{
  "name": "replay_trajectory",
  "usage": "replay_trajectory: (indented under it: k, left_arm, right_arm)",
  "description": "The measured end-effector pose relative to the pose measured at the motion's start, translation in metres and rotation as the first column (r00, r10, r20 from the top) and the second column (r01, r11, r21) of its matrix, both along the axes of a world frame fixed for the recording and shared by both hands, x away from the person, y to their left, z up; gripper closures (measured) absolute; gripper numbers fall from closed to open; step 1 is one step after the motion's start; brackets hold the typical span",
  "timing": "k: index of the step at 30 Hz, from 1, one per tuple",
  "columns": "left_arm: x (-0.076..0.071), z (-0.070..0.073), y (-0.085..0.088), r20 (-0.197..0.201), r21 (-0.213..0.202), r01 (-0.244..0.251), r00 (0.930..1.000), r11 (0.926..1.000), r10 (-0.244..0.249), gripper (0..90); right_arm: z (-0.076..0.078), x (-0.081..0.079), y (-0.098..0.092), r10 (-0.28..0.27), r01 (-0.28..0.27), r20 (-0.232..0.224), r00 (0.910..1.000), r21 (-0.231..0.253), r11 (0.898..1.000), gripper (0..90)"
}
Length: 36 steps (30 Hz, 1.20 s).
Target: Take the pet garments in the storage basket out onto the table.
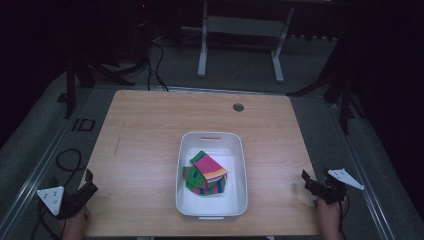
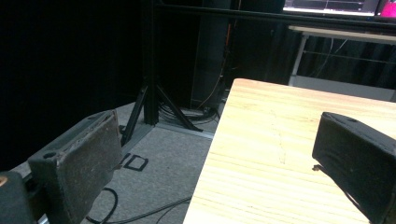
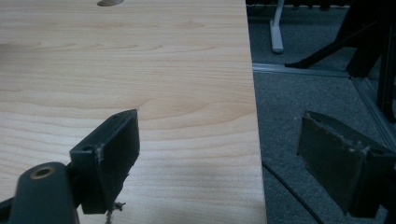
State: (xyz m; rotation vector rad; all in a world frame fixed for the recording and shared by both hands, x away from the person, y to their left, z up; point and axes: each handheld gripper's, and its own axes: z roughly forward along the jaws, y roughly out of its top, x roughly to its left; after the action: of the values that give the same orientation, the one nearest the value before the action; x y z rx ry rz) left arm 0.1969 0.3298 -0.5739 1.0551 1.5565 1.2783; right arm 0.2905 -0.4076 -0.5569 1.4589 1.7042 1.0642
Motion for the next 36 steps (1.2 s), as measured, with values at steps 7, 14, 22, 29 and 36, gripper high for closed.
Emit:
replay_trajectory:
  k: [7,14,22,29,36]
  left_arm:
    - [0.0,0.0,0.0,-0.001,-0.002,0.0,1.0,1.0,0.0,1.9]
    - [0.0,0.0,0.0,0.001,-0.001,-0.001,1.0,1.0,0.001,1.9]
    - [0.0,0.0,0.0,0.0,-0.003,-0.006,1.0,1.0,0.006,1.9]
    - [0.0,0.0,0.001,-0.003,-0.009,-0.006,1.0,0.9999,0.006,1.9]
    - [0.0,0.0,0.0,-0.002,-0.006,-0.008,1.0,1.0,0.008,1.9]
  right_arm:
    - [0.0,0.0,0.0,0.001,-0.001,0.0,1.0,0.001,1.0,13.3]
    - [0.0,0.0,-0.003,0.001,-0.001,-0.001,1.0,0.031,1.0,13.0]
    - [-0.001,0.009,-0.011,0.14,-0.132,-0.064,0.9881,0.118,0.984,13.2]
    - [-0.003,0.011,-0.021,0.319,-0.306,-0.176,0.9313,0.095,0.947,13.6]
    - [0.0,0.008,-0.008,0.517,-0.522,-0.242,0.8214,0.046,0.852,13.5]
